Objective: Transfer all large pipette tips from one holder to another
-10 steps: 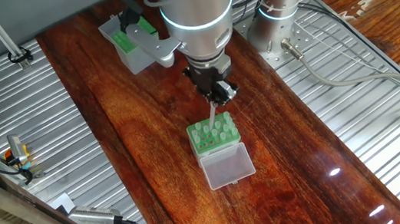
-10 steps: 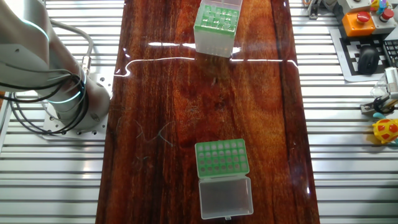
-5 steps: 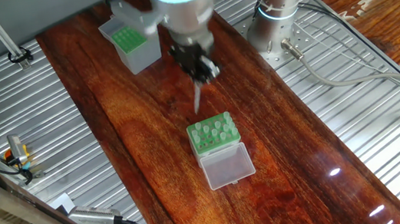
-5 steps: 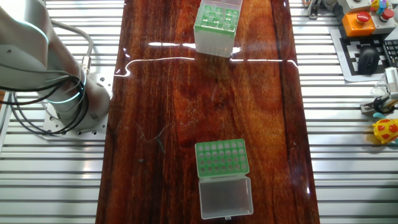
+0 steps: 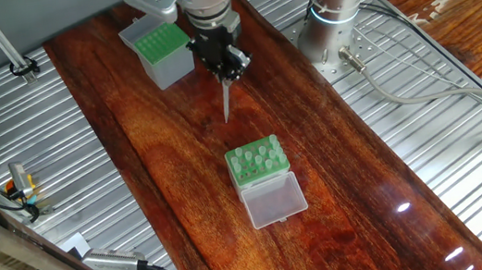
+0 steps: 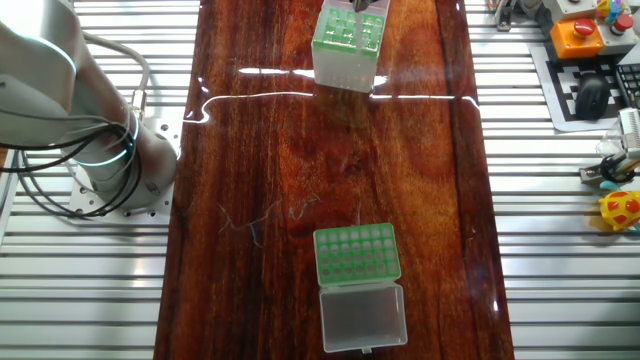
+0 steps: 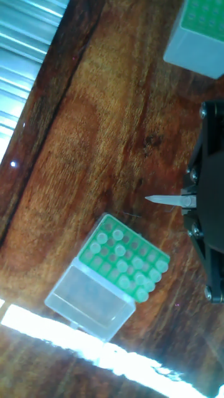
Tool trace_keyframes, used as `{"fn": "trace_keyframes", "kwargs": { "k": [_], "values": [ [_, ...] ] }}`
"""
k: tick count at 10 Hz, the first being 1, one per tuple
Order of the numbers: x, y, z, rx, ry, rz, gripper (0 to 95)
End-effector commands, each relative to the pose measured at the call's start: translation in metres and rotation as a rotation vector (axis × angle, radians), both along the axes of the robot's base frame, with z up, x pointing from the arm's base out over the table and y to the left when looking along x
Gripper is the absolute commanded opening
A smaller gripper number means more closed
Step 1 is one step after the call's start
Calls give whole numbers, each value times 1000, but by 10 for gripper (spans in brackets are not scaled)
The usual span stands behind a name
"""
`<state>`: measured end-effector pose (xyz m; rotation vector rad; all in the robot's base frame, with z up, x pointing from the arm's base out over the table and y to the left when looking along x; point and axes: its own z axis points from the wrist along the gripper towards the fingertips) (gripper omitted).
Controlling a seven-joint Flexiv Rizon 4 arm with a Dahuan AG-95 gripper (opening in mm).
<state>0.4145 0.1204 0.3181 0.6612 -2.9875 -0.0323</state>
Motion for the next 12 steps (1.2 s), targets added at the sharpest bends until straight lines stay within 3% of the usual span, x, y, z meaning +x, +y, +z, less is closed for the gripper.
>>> {"fn": "trace_keyframes", "kwargs": {
  "k": [1, 2, 4, 6, 9, 11, 12],
  "values": [
    [-2, 0, -1, -20, -25, -98, 0],
    [-2, 0, -1, -18, -27, -75, 0],
    [1, -49, 0, -4, -24, -31, 0],
    [1, -85, -4, 0, -27, 11, 0],
    [8, -77, -9, 7, -30, 19, 0],
    [8, -77, -9, -17, -24, -56, 0],
    [8, -77, -9, -12, -25, -99, 0]
  ]
}}
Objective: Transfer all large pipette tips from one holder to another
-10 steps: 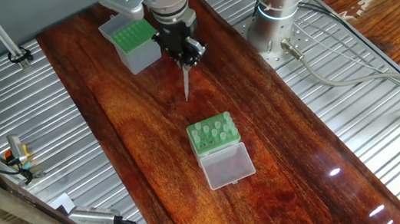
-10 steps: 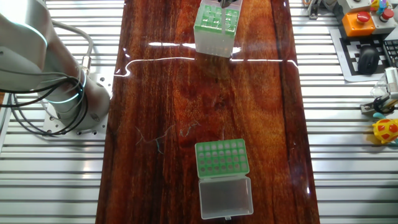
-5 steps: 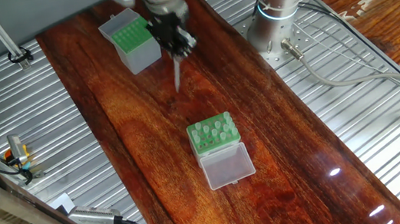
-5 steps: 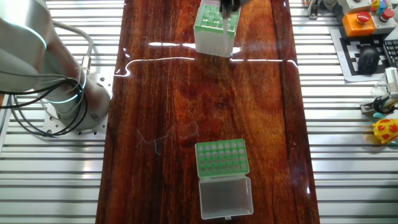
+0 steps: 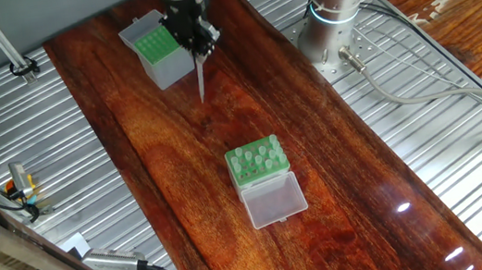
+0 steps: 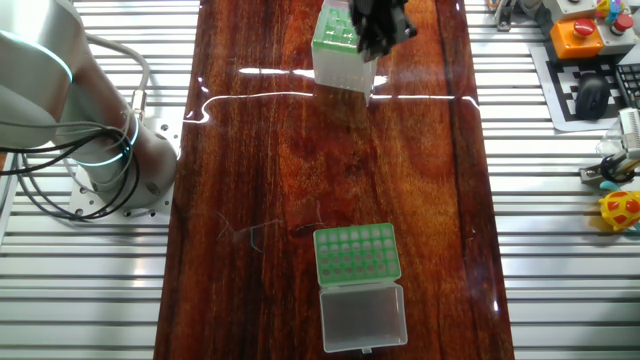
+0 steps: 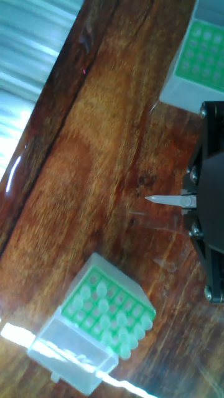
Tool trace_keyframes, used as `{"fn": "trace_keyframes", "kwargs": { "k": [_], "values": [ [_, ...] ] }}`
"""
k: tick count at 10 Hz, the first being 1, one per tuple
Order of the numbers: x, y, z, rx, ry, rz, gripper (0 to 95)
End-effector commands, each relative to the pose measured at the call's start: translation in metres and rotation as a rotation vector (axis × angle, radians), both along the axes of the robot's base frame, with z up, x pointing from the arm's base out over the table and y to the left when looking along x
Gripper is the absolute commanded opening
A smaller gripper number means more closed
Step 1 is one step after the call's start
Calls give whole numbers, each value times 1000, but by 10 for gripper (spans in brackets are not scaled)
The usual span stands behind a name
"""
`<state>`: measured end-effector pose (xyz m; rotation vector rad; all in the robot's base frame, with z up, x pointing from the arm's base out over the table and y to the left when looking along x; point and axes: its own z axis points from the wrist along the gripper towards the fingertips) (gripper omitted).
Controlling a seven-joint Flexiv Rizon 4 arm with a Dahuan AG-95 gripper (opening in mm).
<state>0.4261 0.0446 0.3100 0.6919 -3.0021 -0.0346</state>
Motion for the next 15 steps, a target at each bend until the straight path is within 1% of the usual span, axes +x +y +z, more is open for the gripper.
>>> {"fn": "trace_keyframes", "kwargs": {
  "k": [1, 2, 3, 4, 5, 6, 7, 8, 9, 10, 11, 13, 15],
  "values": [
    [-4, -1, -1, -18, -4, -143, 0],
    [-4, -1, -1, -25, -2, -155, 0],
    [-4, -1, -1, -24, -2, -149, 0],
    [-4, -9, 1, -26, 6, -101, 0],
    [-4, -36, 7, -26, 12, -51, 0],
    [-1, -55, 9, -25, 12, -9, 0],
    [2, -79, 8, -37, 15, 43, 0],
    [2, -86, 7, -41, 14, 56, 0],
    [4, -87, 2, -10, 0, 66, 0],
    [7, -83, 1, -15, 1, 66, 0],
    [7, -83, 1, -22, 1, 40, 0],
    [7, -83, 1, -33, 4, -130, 0],
    [7, -83, 1, -41, 7, -218, 0]
  ]
}}
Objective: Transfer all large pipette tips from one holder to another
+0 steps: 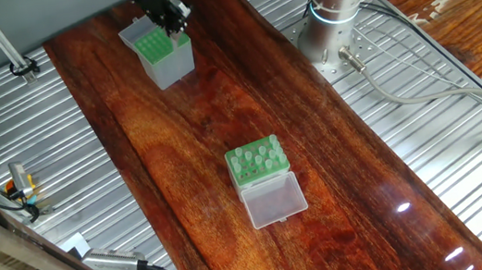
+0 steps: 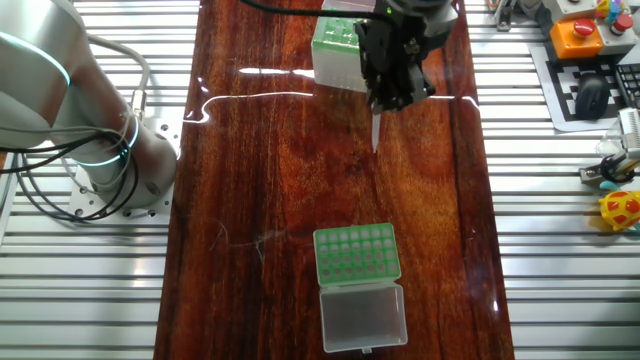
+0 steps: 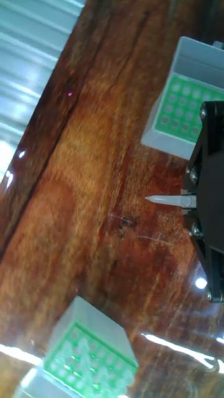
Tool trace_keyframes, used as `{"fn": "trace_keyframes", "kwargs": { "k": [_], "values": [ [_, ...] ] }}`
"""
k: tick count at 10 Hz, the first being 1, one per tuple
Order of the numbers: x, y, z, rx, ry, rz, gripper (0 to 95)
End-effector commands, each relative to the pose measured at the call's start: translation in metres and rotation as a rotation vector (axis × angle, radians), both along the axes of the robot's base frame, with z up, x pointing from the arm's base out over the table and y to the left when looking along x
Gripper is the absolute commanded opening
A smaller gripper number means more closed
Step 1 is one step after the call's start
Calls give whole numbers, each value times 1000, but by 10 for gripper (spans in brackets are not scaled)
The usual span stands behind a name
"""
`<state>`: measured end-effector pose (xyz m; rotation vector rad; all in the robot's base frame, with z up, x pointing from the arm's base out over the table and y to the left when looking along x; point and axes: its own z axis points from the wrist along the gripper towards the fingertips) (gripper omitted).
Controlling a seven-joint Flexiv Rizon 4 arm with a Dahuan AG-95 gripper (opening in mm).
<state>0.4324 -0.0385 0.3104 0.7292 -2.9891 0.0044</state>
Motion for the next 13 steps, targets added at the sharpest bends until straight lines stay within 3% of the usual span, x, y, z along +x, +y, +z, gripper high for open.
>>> {"fn": "trace_keyframes", "kwargs": {
  "k": [1, 2, 5, 6, 8, 11, 13],
  "values": [
    [0, 1, 0, -17, 7, -246, 0],
    [0, -9, 1, -17, 9, -192, 0],
    [-11, -83, 0, -4, 11, -42, 0],
    [-16, -99, 1, -3, 12, -8, 0],
    [-17, -100, 1, -13, 10, 57, 0],
    [-17, -100, 1, -46, 3, -43, 0],
    [-17, -100, 1, -50, 2, -106, 0]
  ]
}}
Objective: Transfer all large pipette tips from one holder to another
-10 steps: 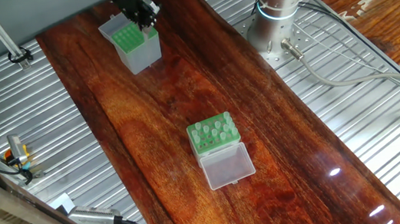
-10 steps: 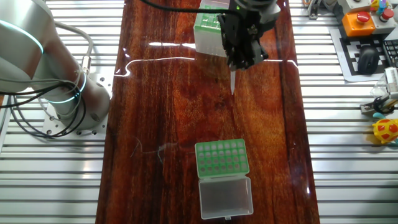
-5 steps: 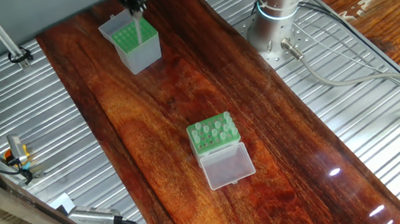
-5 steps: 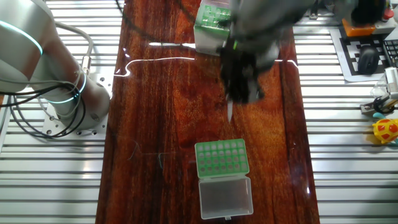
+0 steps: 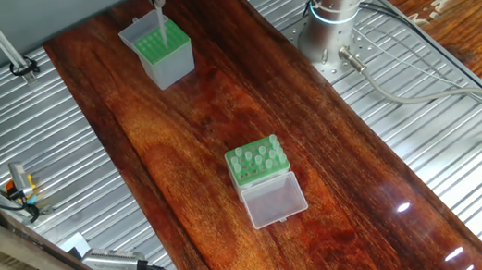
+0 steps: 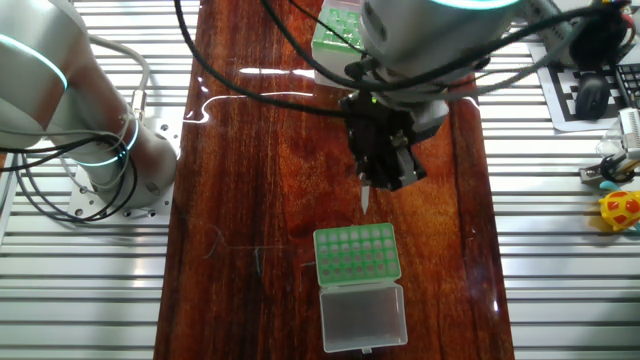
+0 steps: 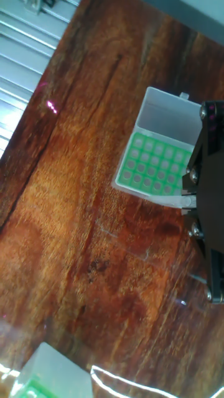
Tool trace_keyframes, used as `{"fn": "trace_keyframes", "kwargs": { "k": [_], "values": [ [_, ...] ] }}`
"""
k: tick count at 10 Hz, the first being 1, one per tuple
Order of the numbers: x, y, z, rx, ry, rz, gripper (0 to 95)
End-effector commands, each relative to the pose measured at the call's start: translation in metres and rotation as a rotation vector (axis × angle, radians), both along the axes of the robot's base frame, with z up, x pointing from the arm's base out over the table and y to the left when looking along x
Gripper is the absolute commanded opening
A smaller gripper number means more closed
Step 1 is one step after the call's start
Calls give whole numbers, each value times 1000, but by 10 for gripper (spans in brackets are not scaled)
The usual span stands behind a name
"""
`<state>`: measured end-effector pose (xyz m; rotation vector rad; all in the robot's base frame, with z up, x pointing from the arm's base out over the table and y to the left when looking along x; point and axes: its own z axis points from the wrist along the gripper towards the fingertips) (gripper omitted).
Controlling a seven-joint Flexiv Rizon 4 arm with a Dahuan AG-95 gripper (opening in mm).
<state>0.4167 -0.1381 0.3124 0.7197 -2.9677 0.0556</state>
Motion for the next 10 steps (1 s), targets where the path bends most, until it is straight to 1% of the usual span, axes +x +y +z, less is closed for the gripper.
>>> {"fn": "trace_keyframes", "kwargs": {
  "k": [1, 2, 4, 5, 6, 7, 8, 9, 10],
  "values": [
    [-2, 0, -1, -10, -14, -108, 0],
    [-2, 0, -1, -7, -13, -97, 0],
    [-2, 0, -1, -3, 5, -27, 0],
    [-2, 0, -1, -10, 15, -32, 0],
    [-2, 0, -1, -12, 15, -38, 0],
    [-2, -1, 0, 2, 9, -30, 0],
    [-1, -3, 2, -4, -5, -15, 0],
    [0, -4, 4, -15, 8, -40, 0],
    [0, -6, 4, -18, 16, -64, 0]
  ]
}}
